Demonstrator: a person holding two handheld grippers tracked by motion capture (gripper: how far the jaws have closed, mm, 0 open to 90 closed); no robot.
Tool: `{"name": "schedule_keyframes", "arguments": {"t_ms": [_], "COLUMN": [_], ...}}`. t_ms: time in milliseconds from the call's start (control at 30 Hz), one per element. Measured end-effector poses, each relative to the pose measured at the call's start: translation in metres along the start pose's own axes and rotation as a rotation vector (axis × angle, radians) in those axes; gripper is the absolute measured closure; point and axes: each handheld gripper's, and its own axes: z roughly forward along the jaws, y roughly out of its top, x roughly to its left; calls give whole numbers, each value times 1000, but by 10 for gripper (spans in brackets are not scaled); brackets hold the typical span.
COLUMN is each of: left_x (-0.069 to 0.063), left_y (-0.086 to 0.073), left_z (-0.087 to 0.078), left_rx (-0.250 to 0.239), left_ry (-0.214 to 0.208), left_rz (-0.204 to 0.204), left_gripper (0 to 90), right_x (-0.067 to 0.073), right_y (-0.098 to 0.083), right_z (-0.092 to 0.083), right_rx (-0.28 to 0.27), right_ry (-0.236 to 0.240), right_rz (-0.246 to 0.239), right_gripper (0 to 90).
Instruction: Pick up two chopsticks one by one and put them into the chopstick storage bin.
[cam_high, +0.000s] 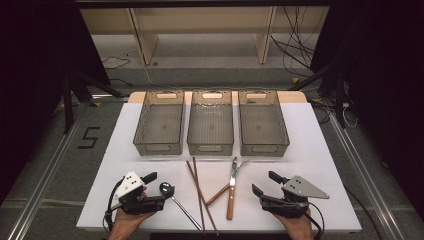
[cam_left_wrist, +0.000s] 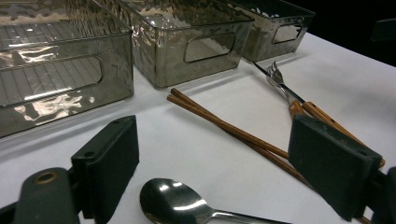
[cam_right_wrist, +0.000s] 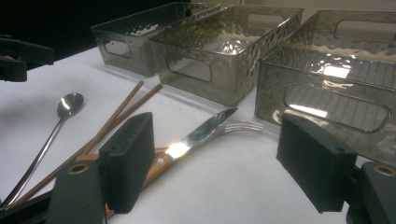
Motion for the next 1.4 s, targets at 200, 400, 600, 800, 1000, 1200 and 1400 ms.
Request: {"name": "schedule_keyframes", "arguments": {"t_ms": [200,400,600,800,1000,1200,1400], "left_x": [0,0,0,1,2,2,2], "left_y": [0,0,0,0,0,0,0], "left_z": [0,0,1,0,0,-1,0], "left_rx": [2,3,5,7,2,3,6], "left_ry": [2,5,13,23,31,33,36], "left_rz": [3,3,2,2,-5,-3,4], "left_gripper": [162,162,162,162,162,162,162], "right_x": [2,12,30,55,73,95,102], "right_y": [2,9,19,32,38,41,39], "right_z": [1,6,17,37,59,86,108], "right_rx": [21,62,125,205,266,326,378], "right_ry": [-2,14,66,116,160,195,217], "right_rz": [12,7,-16,-60,-83,-138,-124], "right_gripper": [296,322,349,399,445,507,579]}}
